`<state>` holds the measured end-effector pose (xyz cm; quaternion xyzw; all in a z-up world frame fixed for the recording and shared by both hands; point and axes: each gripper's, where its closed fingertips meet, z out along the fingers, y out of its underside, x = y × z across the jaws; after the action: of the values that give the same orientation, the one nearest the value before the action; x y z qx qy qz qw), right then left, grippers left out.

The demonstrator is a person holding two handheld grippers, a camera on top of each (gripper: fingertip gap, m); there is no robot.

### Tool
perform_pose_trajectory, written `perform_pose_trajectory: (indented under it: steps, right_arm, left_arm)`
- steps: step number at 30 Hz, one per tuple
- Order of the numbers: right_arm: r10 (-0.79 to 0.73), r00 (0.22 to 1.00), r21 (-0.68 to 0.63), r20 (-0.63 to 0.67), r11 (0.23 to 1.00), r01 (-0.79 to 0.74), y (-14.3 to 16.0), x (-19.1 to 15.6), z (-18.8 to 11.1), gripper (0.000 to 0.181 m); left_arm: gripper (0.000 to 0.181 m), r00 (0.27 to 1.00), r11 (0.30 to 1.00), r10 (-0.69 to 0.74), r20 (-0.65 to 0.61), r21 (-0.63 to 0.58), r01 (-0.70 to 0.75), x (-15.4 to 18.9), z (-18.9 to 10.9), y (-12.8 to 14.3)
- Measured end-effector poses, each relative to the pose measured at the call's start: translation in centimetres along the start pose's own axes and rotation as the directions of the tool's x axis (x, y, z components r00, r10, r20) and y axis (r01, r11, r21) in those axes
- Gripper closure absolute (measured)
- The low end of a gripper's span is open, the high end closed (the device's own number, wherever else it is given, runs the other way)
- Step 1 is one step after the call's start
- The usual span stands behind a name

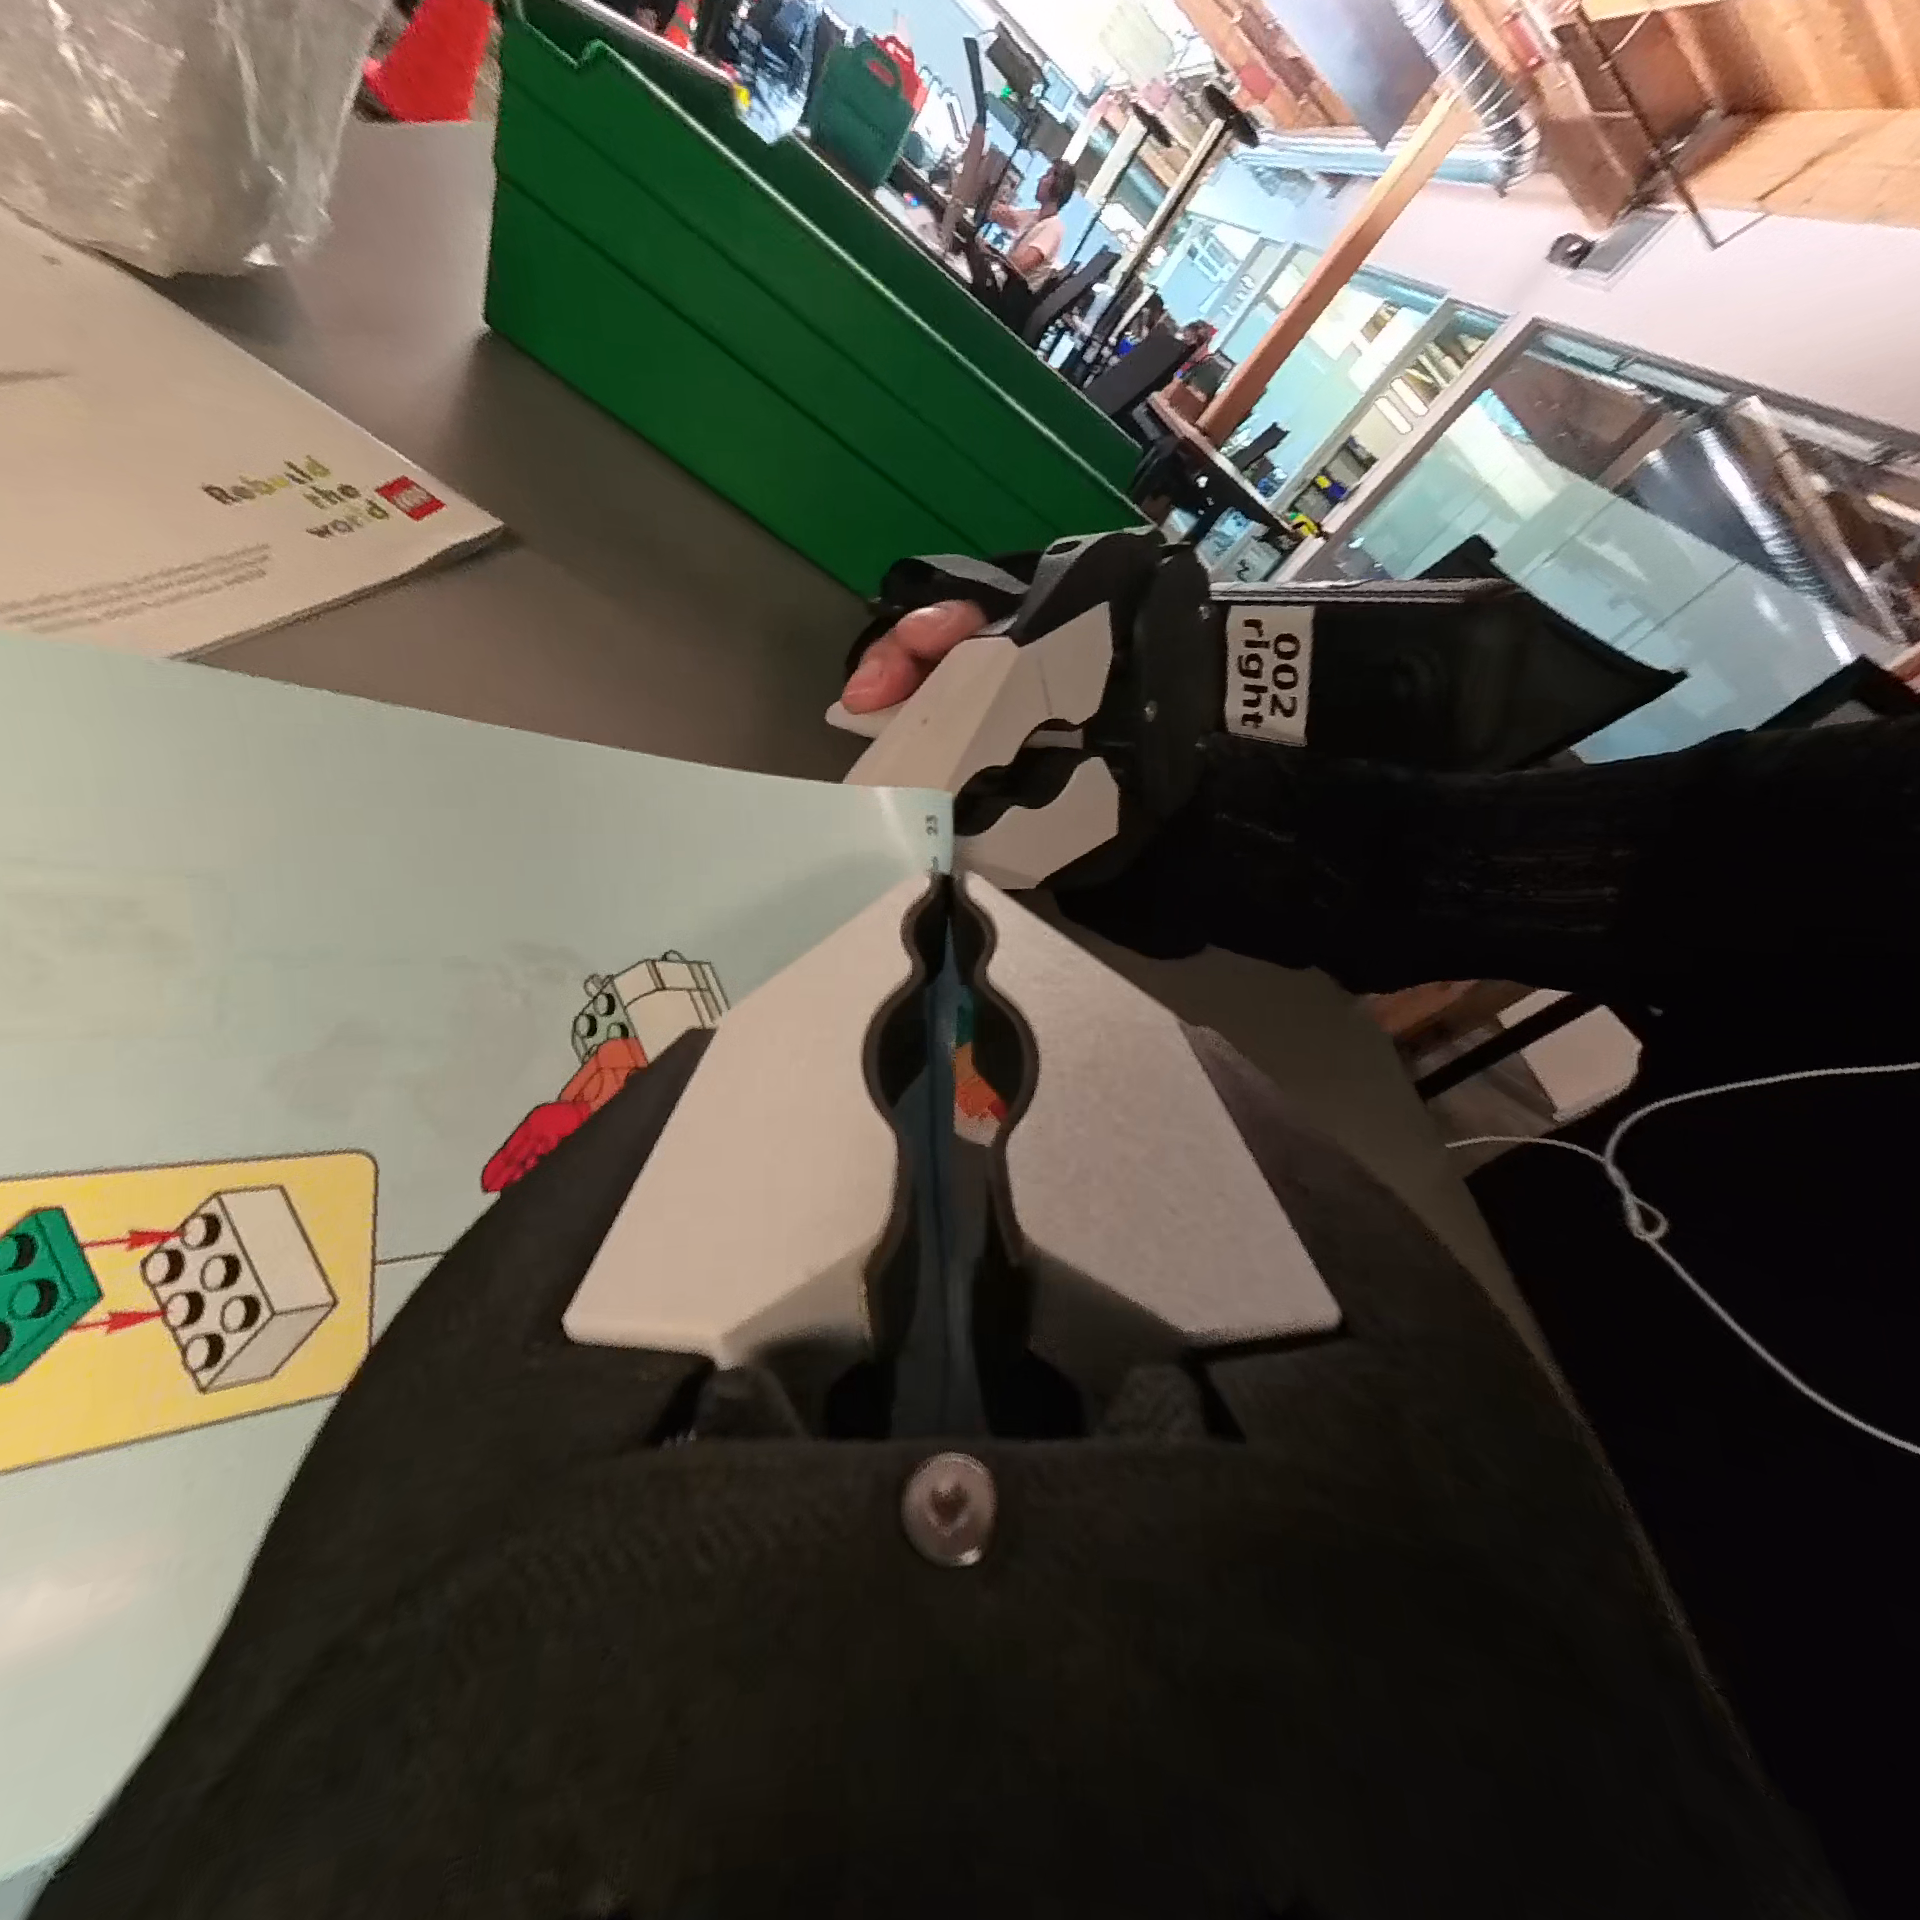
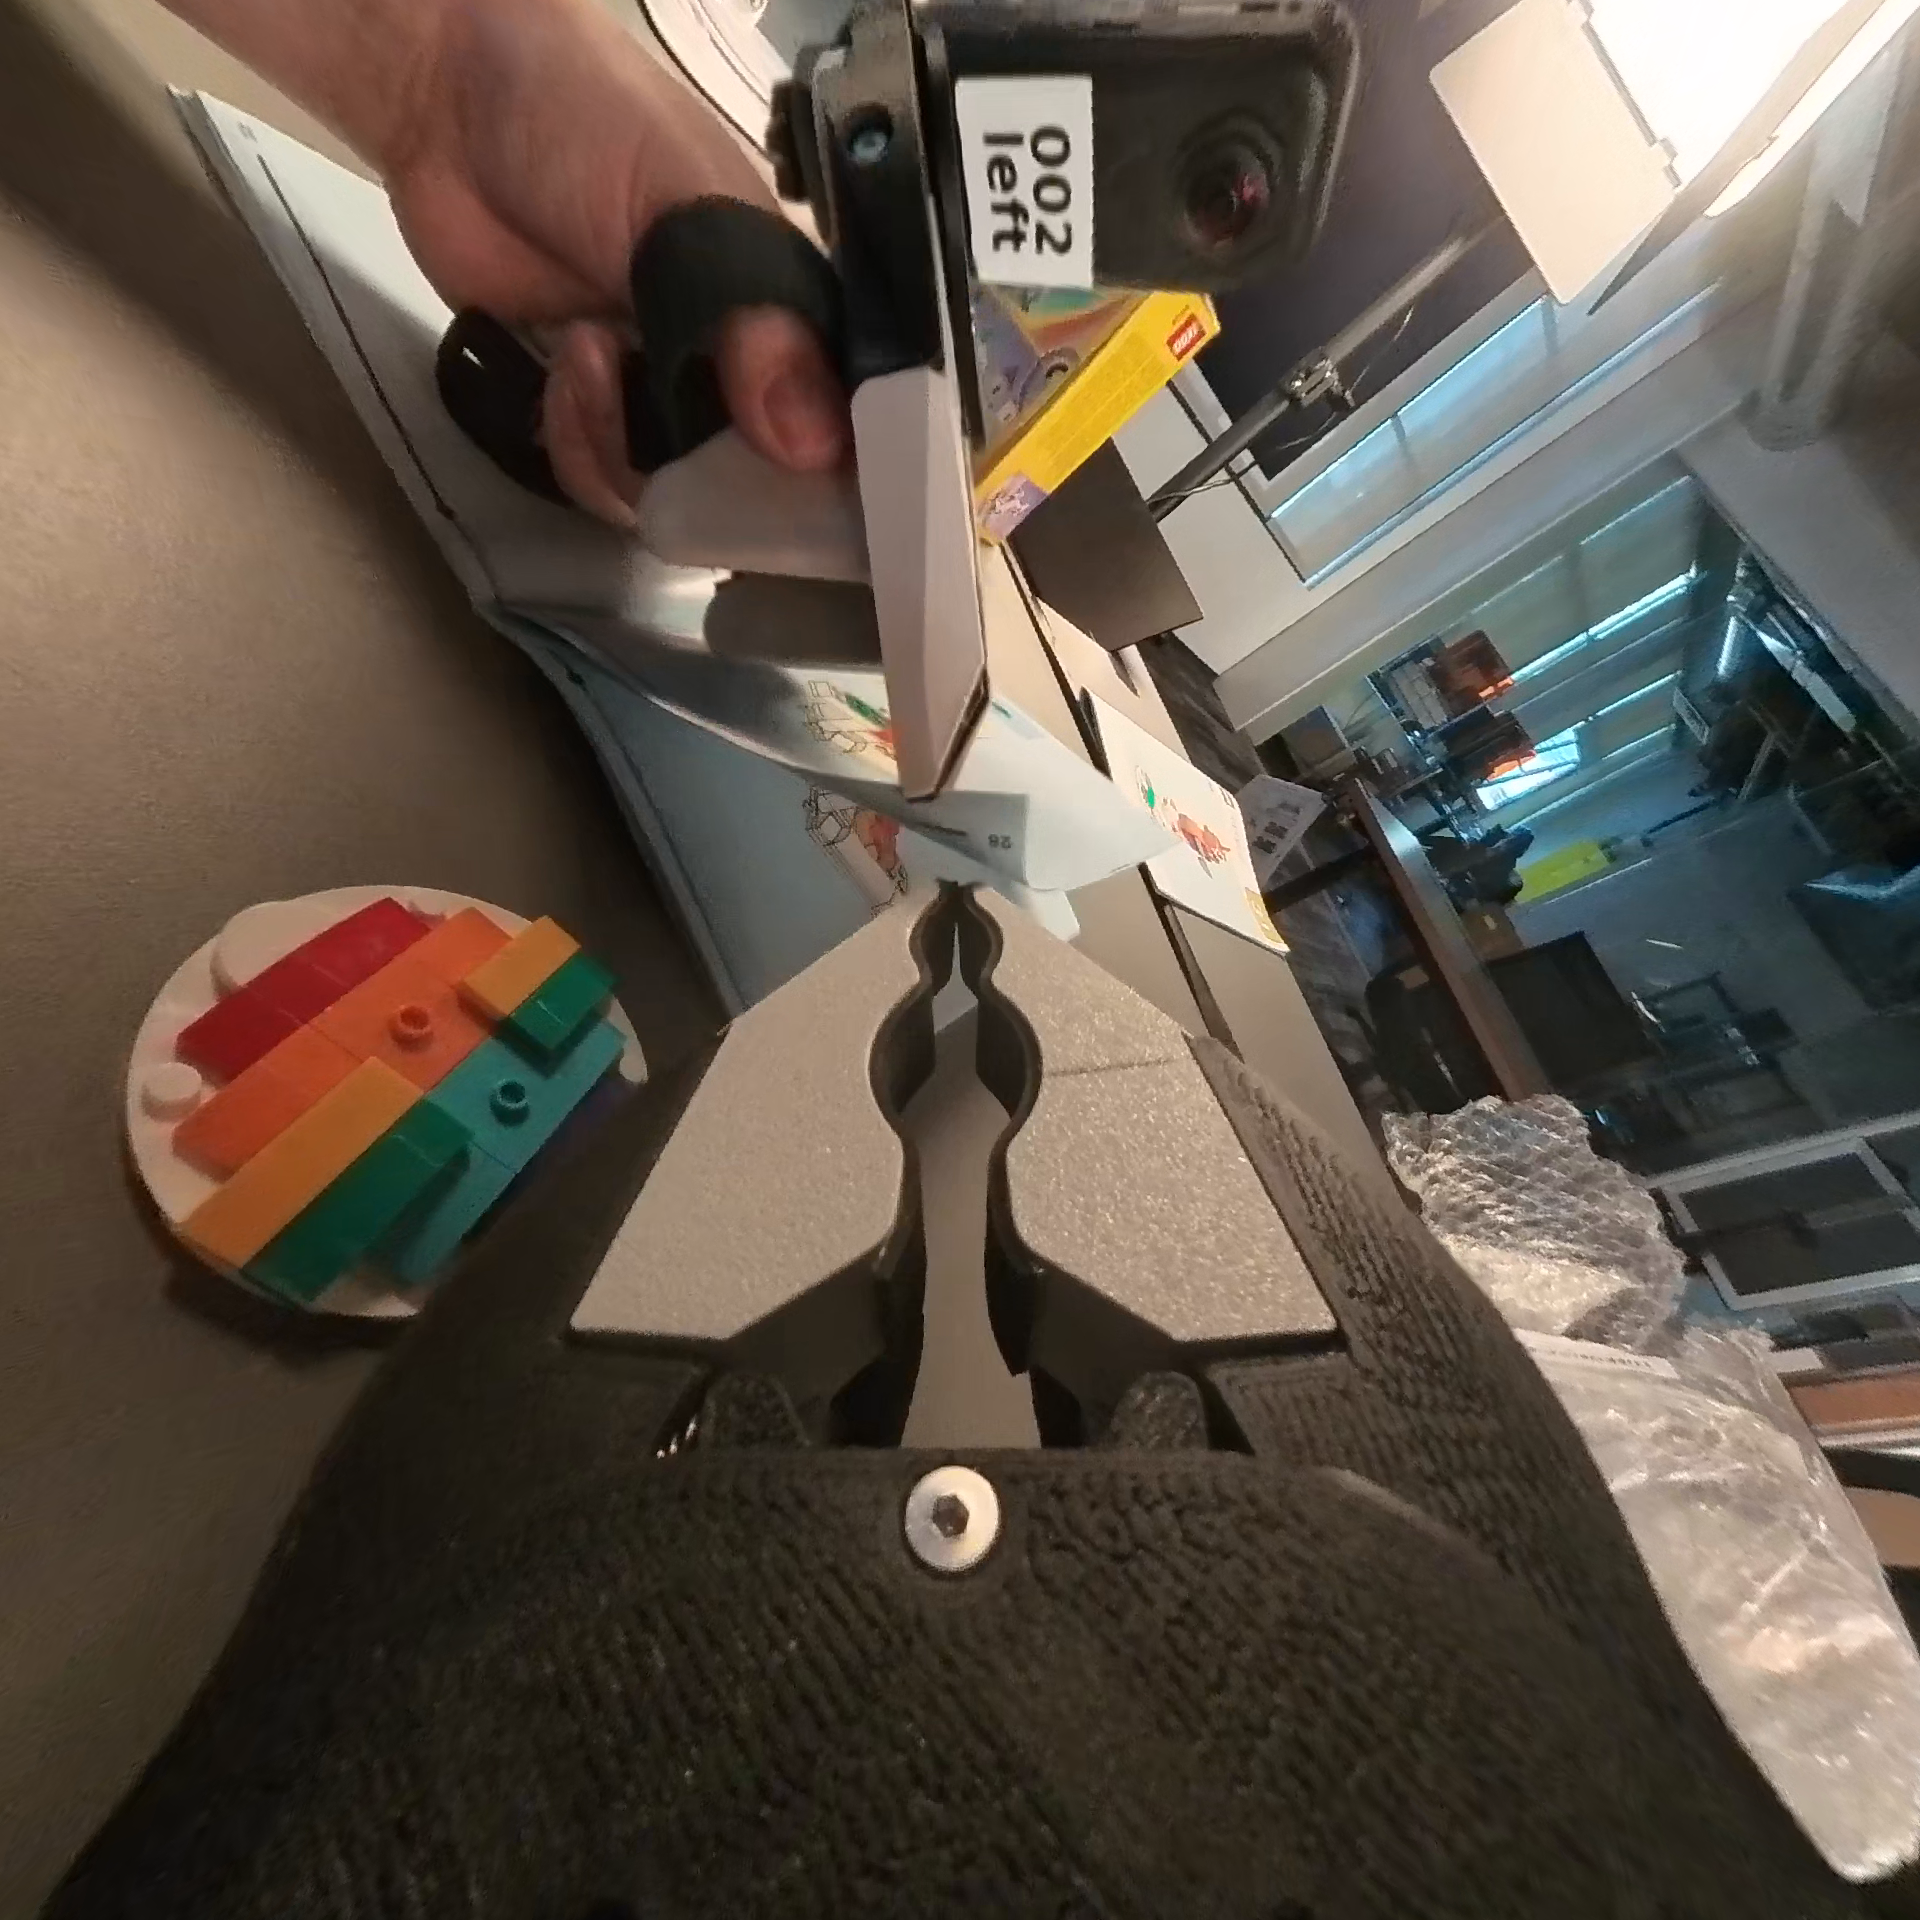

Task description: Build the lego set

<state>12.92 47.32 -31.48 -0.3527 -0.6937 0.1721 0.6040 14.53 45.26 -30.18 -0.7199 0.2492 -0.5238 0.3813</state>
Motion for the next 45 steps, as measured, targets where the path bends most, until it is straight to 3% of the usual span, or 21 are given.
perform_pose_trajectory:
  steps: [1, 8, 21, 28, 30, 35, 41, 45]
  right_arm:
    - [-0.002, 1.000, 0.000, 0.001, 1.000, 0.002, 0.0, 0.0, 0.0, 0.181]
    - [-0.001, 1.000, 0.020, 0.013, 1.000, 0.001, -0.4, -0.3, 0.0, 0.181]
    - [0.001, 1.000, 0.023, 0.020, 1.000, -0.001, -0.3, -0.4, 0.0, 0.181]
    - [0.004, 0.990, -0.187, -0.143, 0.982, -0.031, 3.3, 2.6, -0.1, 0.181]
    - [0.044, 0.987, -0.144, -0.157, 0.987, -0.067, 2.7, 2.9, -0.5, 0.181]
    - [0.125, 0.990, -0.034, 0.062, 0.992, -0.123, 1.0, 0.0, -0.7, 0.181]
    - [0.179, 0.957, -0.088, 0.227, 0.983, -0.163, -1.5, -2.8, 2.0, 0.181]
    - [0.295, 0.892, -0.119, 0.342, 0.955, -0.271, -5.0, -4.4, 5.2, 0.181]
  left_arm:
    - [0.181, 1.000, 1.000, -0.011, -0.014, -0.006, 0.010, 0.1, 0.0, 0.1]
    - [0.181, 0.998, 0.997, -0.040, -0.040, -0.069, 0.037, 0.4, 0.6, 1.0]
    - [0.181, 0.997, 0.998, -0.049, -0.063, -0.043, 0.047, 0.6, 0.3, 0.7]
    - [0.181, 1.000, 1.000, -0.004, -0.026, 0.014, 0.005, 0.5, -0.3, 0.0]
    - [0.181, 1.000, 1.000, -0.006, -0.030, 0.017, 0.007, 0.5, -0.4, 0.0]
    - [0.181, 1.000, 0.998, 0.028, -0.014, 0.048, -0.027, 1.0, -1.2, -0.3]
    - [0.181, 0.996, 0.965, 0.078, 0.036, 0.247, -0.085, 4.9, -5.2, -2.1]
    - [0.181, 0.963, 0.929, 0.123, 0.241, 0.312, -0.197, 6.9, -7.8, -1.4]
